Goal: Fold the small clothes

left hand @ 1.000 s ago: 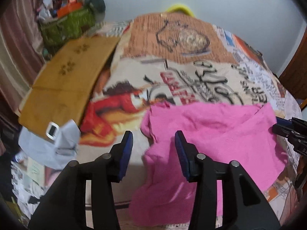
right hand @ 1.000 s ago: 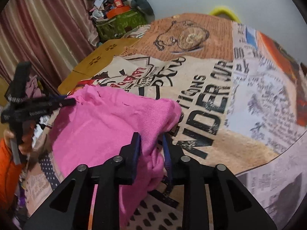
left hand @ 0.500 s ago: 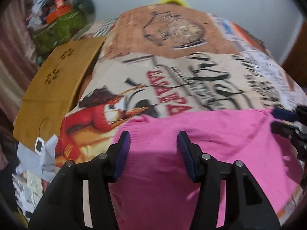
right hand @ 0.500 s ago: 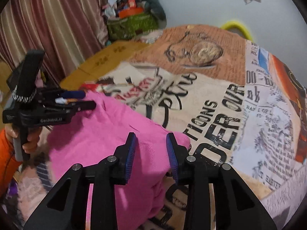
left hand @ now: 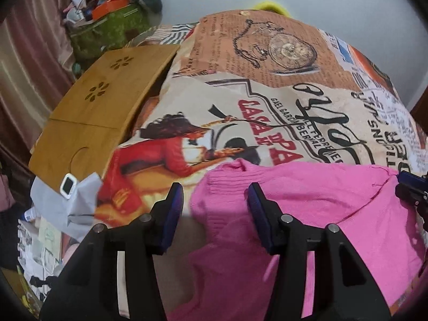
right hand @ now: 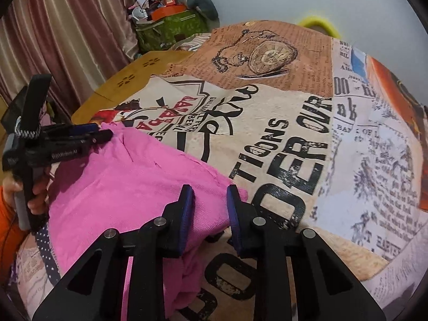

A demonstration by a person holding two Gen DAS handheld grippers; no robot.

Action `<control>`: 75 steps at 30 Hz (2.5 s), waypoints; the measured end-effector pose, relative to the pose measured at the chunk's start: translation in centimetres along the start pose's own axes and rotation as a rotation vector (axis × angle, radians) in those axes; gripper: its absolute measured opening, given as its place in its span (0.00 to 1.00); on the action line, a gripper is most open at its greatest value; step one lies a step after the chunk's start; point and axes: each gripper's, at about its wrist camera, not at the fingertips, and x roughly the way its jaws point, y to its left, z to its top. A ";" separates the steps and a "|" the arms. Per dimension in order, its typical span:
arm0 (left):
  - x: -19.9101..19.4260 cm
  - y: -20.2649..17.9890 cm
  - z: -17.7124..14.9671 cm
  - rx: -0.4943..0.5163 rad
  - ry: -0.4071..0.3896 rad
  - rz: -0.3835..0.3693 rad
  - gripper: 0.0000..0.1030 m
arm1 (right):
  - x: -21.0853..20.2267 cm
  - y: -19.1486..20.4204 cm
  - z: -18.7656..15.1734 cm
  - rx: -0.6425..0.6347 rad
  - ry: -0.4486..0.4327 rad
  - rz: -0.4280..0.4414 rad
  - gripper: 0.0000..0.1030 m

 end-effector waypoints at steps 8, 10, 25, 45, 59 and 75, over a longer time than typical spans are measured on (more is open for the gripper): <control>-8.8 1.0 -0.4 0.000 -0.120 -0.034 0.50 | -6.3 0.7 0.4 0.045 -0.102 -0.009 0.30; -11.5 0.8 -0.6 0.003 -0.158 -0.061 0.50 | -8.7 1.6 0.6 0.041 -0.152 -0.007 0.32; -33.1 -1.9 -7.5 0.027 -0.524 -0.189 0.50 | -26.0 10.9 -2.1 -0.064 -0.538 0.048 0.32; -43.9 -4.4 -17.7 -0.004 -0.769 -0.138 0.96 | -32.4 16.1 -9.0 -0.069 -0.764 -0.043 0.87; -44.1 -5.2 -18.6 0.010 -0.769 -0.132 1.00 | -33.6 16.2 -10.5 -0.044 -0.795 -0.090 0.99; -43.7 -5.5 -18.6 0.034 -0.762 -0.144 1.00 | -33.4 16.5 -10.5 -0.045 -0.781 -0.121 0.99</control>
